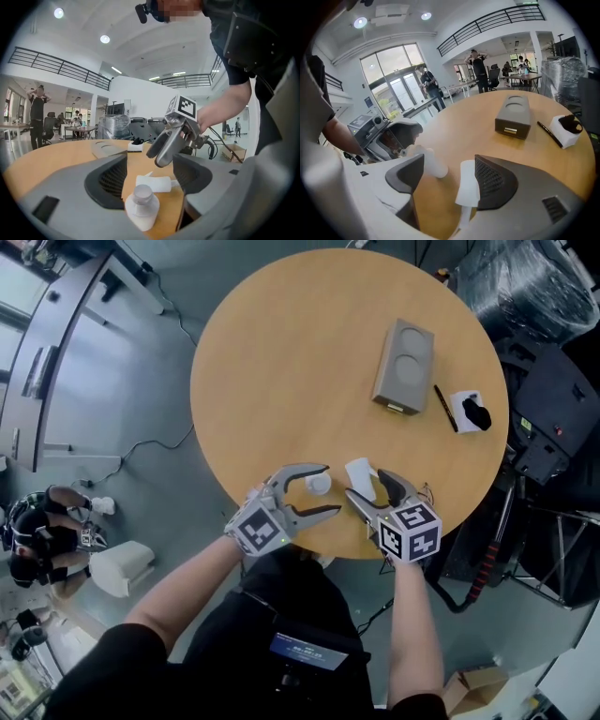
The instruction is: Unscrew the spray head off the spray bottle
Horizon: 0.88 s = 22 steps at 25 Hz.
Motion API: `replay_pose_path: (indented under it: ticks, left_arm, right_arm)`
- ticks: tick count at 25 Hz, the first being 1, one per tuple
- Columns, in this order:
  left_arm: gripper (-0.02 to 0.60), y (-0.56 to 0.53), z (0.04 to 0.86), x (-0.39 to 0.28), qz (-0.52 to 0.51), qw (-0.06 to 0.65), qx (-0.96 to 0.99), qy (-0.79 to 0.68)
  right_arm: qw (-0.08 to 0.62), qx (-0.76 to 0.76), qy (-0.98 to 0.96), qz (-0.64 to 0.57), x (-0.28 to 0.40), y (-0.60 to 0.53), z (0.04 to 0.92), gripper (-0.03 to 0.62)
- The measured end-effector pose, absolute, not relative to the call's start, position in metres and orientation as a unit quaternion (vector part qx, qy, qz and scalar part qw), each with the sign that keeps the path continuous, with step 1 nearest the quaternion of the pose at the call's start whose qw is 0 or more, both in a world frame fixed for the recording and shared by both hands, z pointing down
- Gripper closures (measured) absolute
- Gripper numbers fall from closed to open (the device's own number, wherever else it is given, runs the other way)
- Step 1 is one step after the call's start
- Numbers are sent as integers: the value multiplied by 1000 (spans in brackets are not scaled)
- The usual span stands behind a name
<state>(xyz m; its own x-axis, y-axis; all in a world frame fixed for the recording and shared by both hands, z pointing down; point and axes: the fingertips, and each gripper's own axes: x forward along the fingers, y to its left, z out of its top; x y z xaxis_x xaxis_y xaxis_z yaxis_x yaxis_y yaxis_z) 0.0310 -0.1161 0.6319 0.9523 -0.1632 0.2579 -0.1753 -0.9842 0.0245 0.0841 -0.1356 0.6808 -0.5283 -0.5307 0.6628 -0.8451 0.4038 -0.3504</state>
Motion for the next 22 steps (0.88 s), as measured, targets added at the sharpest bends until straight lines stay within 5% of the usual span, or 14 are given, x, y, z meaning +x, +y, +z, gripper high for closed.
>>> replay_pose_path:
  ticks: [6,8,14,22]
  left_arm:
    - [283,-94,583,19,107,73,986,-110]
    - [358,-83,560,16,90,86,986,-110]
    - [492,-48,476,7,48,81,991,-93]
    - [556,17,372,-3,29,83,991,-101]
  right_arm:
    - [155,410,-851,290,72,-112,609,241]
    - [132,410,-864,260,69,-101,583,266]
    - [43,387,-907,158,52,-68,472,359]
    - [-38,345,-935,68,34,14,337,561]
